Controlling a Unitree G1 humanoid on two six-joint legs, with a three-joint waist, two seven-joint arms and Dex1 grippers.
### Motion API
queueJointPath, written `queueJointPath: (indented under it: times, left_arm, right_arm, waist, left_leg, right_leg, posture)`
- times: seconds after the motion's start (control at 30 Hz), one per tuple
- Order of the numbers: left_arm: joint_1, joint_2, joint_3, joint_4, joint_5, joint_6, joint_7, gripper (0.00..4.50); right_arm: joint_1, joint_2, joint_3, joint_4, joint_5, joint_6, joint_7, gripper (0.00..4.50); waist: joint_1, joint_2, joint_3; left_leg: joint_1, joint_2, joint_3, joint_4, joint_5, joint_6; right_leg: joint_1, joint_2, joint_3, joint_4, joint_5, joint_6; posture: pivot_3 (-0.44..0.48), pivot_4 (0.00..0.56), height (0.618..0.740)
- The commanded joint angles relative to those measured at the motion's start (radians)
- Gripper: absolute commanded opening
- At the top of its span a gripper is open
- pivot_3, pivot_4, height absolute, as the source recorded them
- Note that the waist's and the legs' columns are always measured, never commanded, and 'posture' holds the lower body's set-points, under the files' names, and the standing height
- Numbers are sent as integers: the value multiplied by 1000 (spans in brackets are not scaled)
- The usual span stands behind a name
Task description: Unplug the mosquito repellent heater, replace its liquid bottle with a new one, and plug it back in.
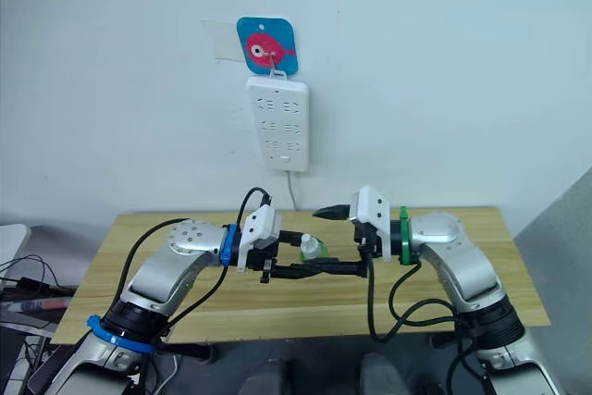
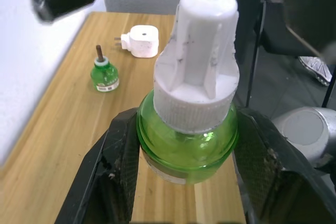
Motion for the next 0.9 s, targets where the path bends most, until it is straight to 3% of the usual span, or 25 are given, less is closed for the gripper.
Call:
queueJointPath:
  times: [0.03, 0.33, 0.73, 0.9]
  left_arm:
    - [-14, -5, 22, -7, -15, -2, 4, 2238]
    - [-8, -1, 19, -14, -12, -3, 5, 2238]
    - [5, 15, 22, -10, -15, -16, -2, 2238]
    - [2, 11, 23, 0, -9, -23, -6, 2238]
  right_arm:
    - [-9, 32, 18, -17, -23, 2, -66, 4474]
    - [-25, 60, 32, 61, -86, -35, -136, 4474]
    - [11, -109, -54, 29, 5, -15, -18, 4474]
    - [12, -103, -47, 8, 53, 13, 6, 4474]
  waist:
    - [0, 0, 0]
    - [1, 0, 0]
    - [1, 0, 0]
    - [-4, 0, 0]
  left_leg:
    - [0, 0, 0, 0, 0, 0]
    - [0, 0, 0, 0, 0, 0]
    - [0, 0, 0, 0, 0, 0]
    - [0, 0, 0, 0, 0, 0]
  right_leg:
    - [0, 0, 0, 0, 0, 0]
    - [0, 0, 0, 0, 0, 0]
    - [0, 0, 0, 0, 0, 0]
    - [0, 1, 1, 1, 0, 0]
  posture:
    - [-39, 116, 740]
    - [-24, 106, 740]
    - [-31, 98, 740]
    - [-30, 95, 740]
